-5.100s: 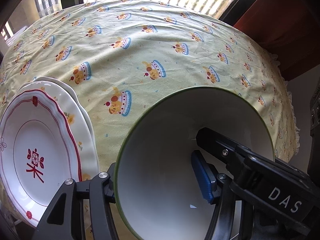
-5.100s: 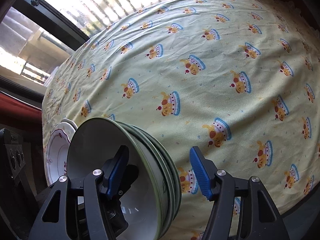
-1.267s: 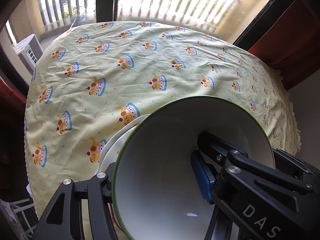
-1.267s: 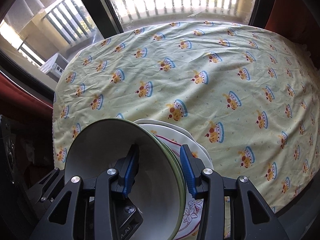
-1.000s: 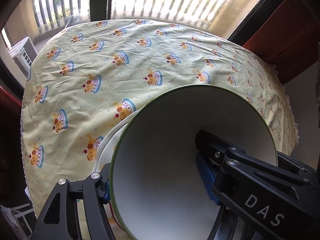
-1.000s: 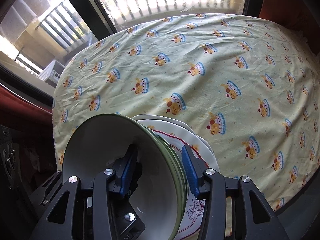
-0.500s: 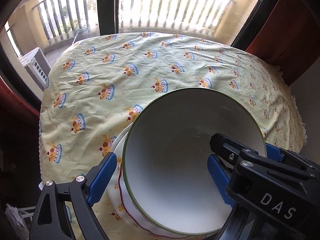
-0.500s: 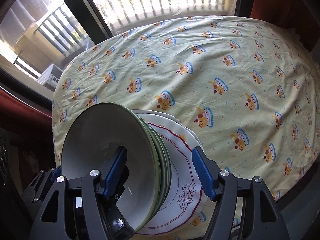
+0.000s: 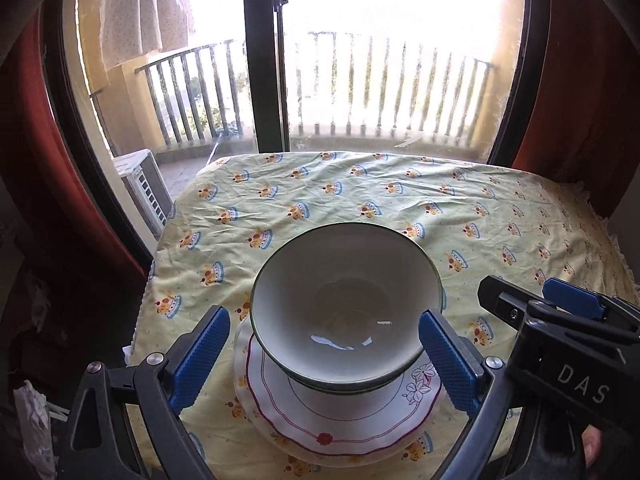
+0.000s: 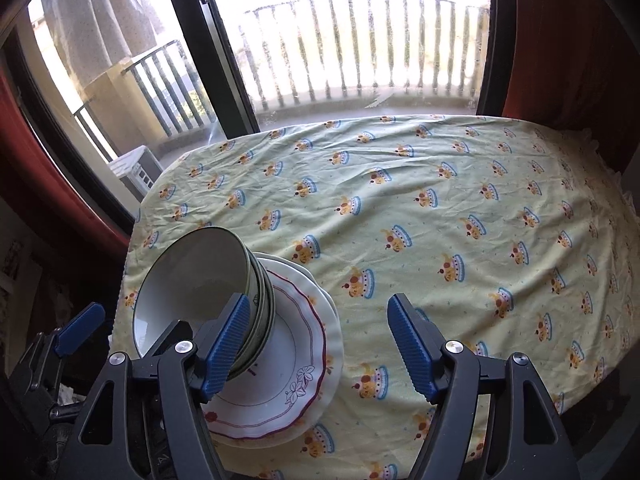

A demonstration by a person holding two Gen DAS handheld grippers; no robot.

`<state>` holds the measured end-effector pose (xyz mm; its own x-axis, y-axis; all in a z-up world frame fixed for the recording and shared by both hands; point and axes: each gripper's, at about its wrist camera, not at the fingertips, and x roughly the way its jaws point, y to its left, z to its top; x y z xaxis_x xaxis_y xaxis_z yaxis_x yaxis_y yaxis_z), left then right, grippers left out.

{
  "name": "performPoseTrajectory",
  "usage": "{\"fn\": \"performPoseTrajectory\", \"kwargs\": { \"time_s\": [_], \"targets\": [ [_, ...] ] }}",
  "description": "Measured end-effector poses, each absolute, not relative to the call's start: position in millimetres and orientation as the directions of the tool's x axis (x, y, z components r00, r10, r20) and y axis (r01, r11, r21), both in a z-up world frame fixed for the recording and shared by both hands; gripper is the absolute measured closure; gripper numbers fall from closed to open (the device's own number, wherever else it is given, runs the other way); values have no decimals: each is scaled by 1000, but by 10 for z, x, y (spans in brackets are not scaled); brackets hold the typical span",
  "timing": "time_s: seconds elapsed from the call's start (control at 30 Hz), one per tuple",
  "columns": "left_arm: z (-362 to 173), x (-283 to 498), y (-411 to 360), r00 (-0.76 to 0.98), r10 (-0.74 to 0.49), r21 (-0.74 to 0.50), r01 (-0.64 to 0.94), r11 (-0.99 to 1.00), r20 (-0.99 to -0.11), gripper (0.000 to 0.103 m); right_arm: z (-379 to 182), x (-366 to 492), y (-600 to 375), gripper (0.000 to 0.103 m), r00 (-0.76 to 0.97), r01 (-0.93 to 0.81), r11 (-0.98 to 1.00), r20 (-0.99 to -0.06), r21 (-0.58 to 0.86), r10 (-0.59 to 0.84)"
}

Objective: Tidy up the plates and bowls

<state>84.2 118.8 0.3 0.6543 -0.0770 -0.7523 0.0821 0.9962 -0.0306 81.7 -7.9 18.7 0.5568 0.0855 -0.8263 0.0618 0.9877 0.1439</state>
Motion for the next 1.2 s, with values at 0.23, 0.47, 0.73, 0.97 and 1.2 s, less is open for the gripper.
{"fn": "performPoseTrajectory", "kwargs": {
  "time_s": [0.23,0.47,0.73,0.97,1.2],
  "targets": [
    [-103,403,941,684,-68,-61,34,998,-726,7,188,397,-427,25,602,39,995,-797,89,48],
    [-309,82,783,718,-55,-65,14,998,-694,6,17,7,-713,24,672,33,999,-741,11,-14],
    [-499,-118,632,728,-51,-55,18,998,-683,6,-182,-308,-927,24,724,28,999,-689,-17,-32],
    [-467,-259,580,737,-41,-46,13,999,-674,6,-287,-470,-989,17,702,29,999,-712,17,-8],
    [-443,-320,591,744,-12,-29,-10,1000,-668,5,-289,-553,-988,14,701,27,999,-713,25,-1]
  ]
}}
